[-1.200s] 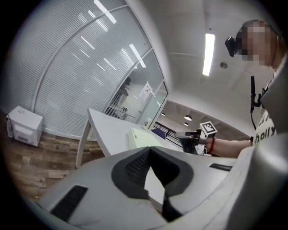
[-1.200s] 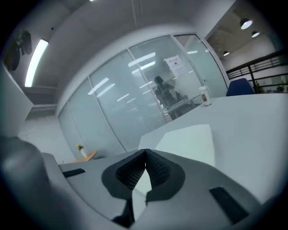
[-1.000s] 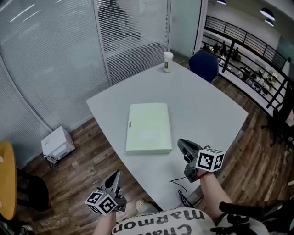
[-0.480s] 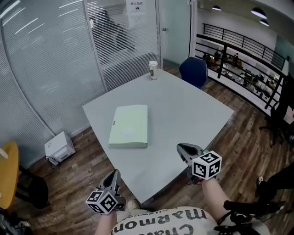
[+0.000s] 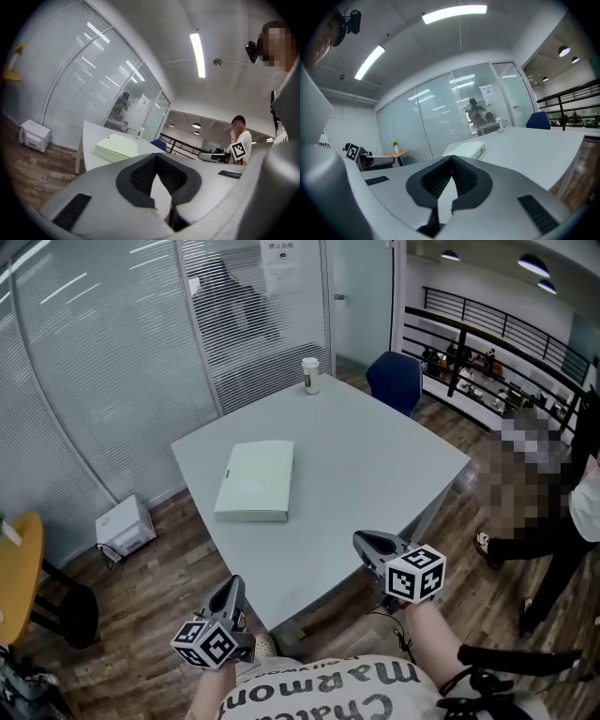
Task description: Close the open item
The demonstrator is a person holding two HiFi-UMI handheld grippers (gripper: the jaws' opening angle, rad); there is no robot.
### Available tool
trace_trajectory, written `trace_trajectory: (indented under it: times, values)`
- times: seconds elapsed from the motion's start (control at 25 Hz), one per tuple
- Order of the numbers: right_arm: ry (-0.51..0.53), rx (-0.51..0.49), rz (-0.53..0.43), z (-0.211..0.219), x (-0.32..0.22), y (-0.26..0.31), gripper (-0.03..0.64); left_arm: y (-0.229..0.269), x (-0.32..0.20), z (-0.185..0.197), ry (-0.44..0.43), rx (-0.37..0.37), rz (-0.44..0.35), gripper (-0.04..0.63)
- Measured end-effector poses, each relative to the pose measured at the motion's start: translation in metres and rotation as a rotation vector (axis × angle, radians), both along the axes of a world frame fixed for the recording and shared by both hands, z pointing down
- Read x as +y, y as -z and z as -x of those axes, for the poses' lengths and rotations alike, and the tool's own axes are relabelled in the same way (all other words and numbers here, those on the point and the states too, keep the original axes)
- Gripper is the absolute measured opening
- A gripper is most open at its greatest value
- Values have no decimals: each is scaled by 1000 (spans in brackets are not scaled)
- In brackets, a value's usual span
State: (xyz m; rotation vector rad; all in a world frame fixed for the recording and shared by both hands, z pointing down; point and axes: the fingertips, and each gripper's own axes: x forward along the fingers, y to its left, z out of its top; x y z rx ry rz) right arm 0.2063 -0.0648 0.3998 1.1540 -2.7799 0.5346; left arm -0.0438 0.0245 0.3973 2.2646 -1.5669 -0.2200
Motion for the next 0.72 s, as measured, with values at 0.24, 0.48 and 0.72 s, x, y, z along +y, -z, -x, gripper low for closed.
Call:
trace_trajectory:
  times: [0.24,0.48,0.72]
  values:
    - [7,-3,-4,-9,11,1,0,-2,15,-6,16,3,2,-14]
    - [25,-6,1,-8,19,0,0,0,22,-12,13,2,0,-15]
    - [38,7,-2,-9,24,2,0,2,28,-12,23,5,-7,-14]
